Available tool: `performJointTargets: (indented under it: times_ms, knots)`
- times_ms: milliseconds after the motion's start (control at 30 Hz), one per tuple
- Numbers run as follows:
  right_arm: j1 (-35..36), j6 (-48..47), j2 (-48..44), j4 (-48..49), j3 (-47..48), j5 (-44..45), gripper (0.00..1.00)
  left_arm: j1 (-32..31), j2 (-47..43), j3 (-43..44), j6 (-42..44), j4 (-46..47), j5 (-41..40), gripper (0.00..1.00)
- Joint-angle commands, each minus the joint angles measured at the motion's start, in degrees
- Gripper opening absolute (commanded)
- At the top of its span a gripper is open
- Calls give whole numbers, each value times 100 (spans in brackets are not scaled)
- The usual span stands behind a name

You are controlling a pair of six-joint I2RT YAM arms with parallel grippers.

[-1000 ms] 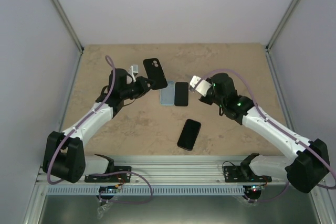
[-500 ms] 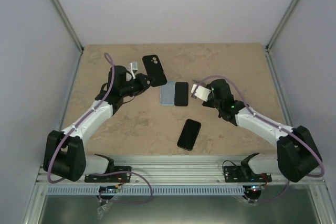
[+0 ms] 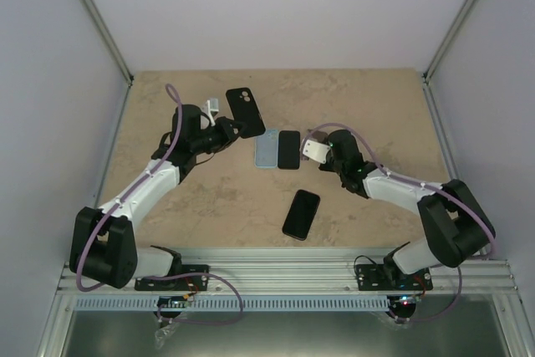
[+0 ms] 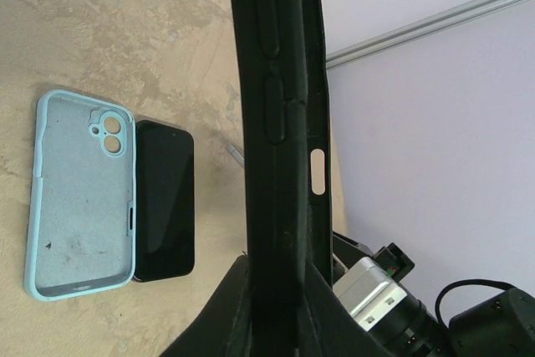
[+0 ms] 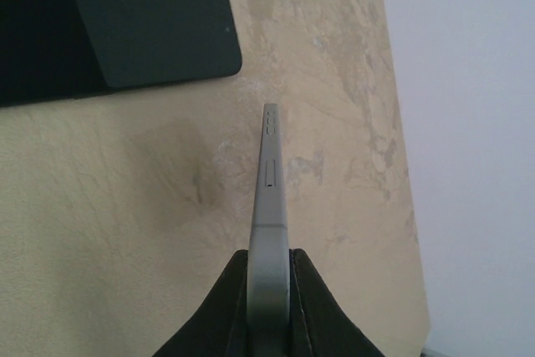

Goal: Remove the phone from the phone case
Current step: Place the phone at the center of the board.

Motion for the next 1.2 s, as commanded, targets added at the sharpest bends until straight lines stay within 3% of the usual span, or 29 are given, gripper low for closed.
performJointTargets:
  times_ms: [0,633,1167]
  knots:
    - [44,-30,135,659,-66,108,1,38,36,101,-3,107,-7,0]
    - [445,165,623,884,-325,319,22,38,17,44,-111,176,72,0]
    - [495,209,1077,1252,-475,229,25,38,45,79,-93,152,72,0]
